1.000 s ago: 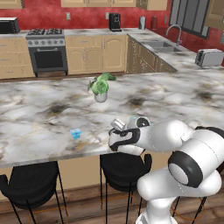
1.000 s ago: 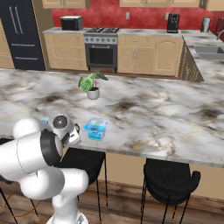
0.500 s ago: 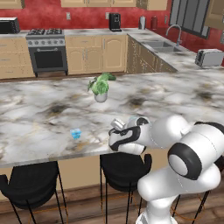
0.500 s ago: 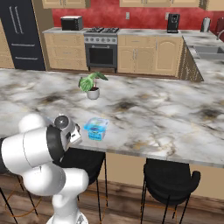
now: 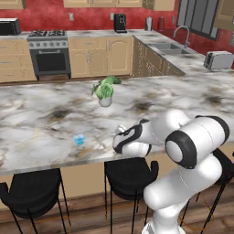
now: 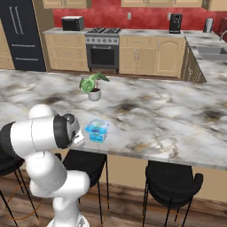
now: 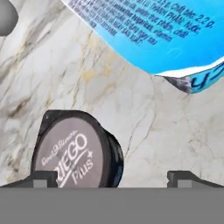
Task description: Stack the yogurt containers by placing the smaller containers on top of the larger containers.
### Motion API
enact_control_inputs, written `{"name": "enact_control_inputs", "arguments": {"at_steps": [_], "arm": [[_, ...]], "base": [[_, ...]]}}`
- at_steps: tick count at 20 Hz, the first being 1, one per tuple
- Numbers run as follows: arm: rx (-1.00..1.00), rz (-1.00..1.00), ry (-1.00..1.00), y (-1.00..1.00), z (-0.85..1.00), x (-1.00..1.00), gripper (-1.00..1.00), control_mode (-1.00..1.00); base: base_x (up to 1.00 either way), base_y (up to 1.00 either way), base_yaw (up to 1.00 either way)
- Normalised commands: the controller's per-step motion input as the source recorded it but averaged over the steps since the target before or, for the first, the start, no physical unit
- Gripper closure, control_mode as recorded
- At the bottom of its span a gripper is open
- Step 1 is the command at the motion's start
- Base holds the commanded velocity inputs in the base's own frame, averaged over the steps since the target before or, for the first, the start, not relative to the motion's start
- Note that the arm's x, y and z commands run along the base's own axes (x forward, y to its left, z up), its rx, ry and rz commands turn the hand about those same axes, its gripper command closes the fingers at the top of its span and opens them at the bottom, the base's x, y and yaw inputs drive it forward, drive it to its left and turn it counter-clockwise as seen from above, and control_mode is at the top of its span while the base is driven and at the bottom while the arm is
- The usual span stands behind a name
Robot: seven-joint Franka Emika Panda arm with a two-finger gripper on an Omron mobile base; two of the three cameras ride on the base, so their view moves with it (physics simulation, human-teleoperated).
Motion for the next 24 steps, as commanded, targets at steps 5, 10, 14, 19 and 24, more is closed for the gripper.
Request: {"name": "enact_control_inputs", "arguments": {"at_steps": [5,10,14,19,24], "arm": [[0.00,0.00,0.12,0.11,-0.22,0.25,-1.00,-1.00],[0.00,0.00,0.01,0.11,-0.10,0.21,-1.00,-1.00],[0.00,0.00,0.00,0.09,-0.01,0.15,-1.00,-1.00],[0.00,0.00,0.00,0.09,-0.02,0.04,1.00,-1.00],[0.00,0.00,0.00,0.01,-0.05,0.00,1.00,-1.00]], "base": [[0.00,0.00,0.00],[0.00,0.00,0.00],[0.00,0.00,0.00],[0.00,0.00,0.00],[0.00,0.00,0.00]]}}
